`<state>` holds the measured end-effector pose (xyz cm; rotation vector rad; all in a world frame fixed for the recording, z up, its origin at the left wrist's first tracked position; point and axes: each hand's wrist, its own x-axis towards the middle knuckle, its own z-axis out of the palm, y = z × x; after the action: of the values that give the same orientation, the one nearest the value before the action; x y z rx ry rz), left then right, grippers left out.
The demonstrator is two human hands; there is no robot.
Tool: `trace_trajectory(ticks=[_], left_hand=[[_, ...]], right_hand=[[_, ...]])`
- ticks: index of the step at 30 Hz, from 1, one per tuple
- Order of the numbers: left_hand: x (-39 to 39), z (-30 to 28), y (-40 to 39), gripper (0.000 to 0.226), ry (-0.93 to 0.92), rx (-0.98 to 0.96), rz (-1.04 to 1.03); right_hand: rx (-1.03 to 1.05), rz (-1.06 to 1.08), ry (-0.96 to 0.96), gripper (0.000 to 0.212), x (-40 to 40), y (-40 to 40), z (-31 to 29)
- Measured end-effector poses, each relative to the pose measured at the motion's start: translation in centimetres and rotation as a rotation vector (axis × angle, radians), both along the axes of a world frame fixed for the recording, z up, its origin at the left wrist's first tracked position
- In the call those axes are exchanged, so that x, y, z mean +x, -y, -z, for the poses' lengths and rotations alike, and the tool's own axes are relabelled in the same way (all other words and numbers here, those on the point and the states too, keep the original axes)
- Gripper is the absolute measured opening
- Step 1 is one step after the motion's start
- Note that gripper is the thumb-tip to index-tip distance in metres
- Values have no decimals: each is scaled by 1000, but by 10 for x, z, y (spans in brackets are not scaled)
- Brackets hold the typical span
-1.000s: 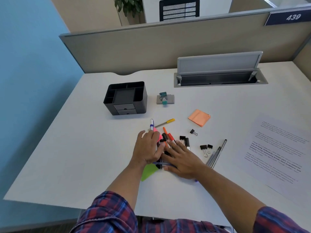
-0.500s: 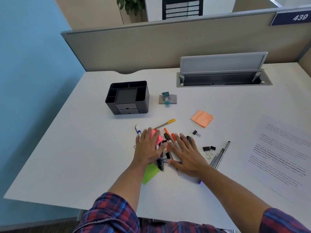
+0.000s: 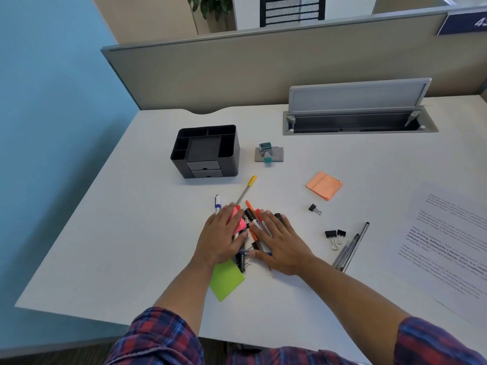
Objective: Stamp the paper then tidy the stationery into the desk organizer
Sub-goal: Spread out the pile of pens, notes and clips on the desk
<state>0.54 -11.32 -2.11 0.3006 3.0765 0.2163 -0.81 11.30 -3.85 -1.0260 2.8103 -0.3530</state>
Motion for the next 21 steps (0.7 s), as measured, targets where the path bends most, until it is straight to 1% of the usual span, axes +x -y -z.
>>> trace_trajectory(ticks=[7, 14, 18, 21], left_hand=[[9, -3, 27, 60, -30, -22, 30], [13, -9, 35, 56, -21, -68, 5], [24, -14, 27, 61, -63, 18, -59], [40, -14, 24, 69, -82, 71, -110]], right_hand=[[-5, -27, 27, 80, 3, 23, 1], [13, -28, 84, 78, 1, 35, -3], [0, -49, 37, 73, -3, 18, -5], [1, 19, -14, 68, -8, -7, -6]])
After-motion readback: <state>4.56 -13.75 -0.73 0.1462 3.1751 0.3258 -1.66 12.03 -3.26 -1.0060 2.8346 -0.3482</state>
